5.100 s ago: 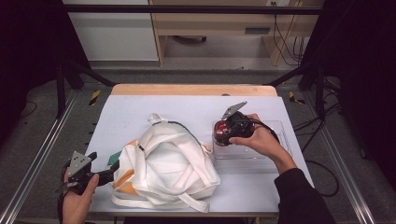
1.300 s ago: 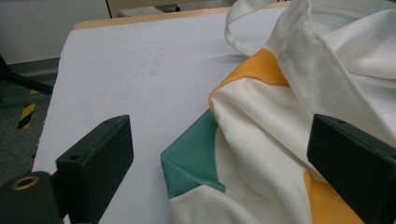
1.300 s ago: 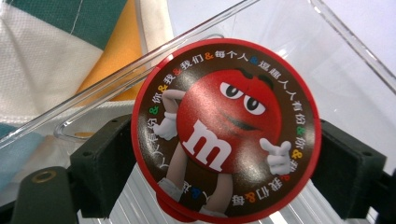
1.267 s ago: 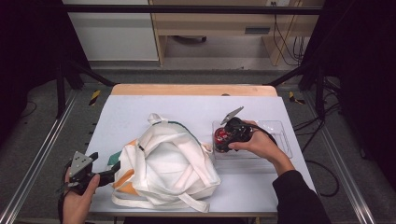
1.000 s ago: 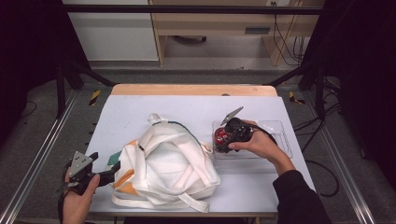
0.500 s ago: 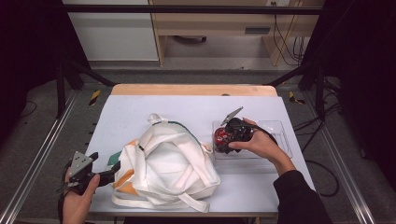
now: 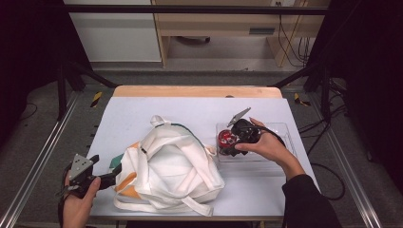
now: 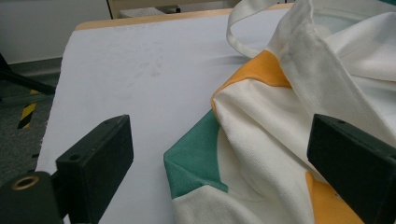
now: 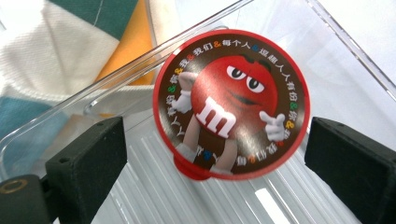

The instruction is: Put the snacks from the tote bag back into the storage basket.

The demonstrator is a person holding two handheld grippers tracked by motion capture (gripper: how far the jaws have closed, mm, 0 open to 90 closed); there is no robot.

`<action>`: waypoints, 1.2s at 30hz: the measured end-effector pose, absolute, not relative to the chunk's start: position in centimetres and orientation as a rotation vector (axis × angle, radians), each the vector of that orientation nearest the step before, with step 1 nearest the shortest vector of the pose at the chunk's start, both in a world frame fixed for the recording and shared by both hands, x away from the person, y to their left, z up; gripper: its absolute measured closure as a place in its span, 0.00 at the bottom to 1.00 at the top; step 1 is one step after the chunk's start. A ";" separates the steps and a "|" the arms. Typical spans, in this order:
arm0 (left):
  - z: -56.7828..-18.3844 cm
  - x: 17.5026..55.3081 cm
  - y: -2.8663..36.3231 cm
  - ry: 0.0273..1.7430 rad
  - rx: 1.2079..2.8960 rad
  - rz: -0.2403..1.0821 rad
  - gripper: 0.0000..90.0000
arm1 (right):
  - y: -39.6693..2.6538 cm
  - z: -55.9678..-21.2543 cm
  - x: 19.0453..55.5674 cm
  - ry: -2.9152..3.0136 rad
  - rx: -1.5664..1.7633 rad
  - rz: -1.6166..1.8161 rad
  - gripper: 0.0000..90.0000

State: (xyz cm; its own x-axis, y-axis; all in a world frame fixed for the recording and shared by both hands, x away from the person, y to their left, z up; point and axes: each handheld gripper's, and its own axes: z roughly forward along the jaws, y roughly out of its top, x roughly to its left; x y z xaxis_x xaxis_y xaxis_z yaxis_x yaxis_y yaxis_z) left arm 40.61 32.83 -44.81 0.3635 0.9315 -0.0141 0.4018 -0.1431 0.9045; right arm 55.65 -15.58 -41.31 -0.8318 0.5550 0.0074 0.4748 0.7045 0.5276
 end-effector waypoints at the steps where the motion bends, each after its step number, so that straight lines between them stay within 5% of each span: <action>1: -44.8 40.6 32.8 1.188 1.722 0.736 0.08 | -15.7 -41.2 55.6 2.754 0.835 0.791 0.07; 36: -44.8 40.6 33.0 1.193 1.713 0.737 0.08 | -17.7 -37.1 52.7 2.584 0.914 0.951 0.07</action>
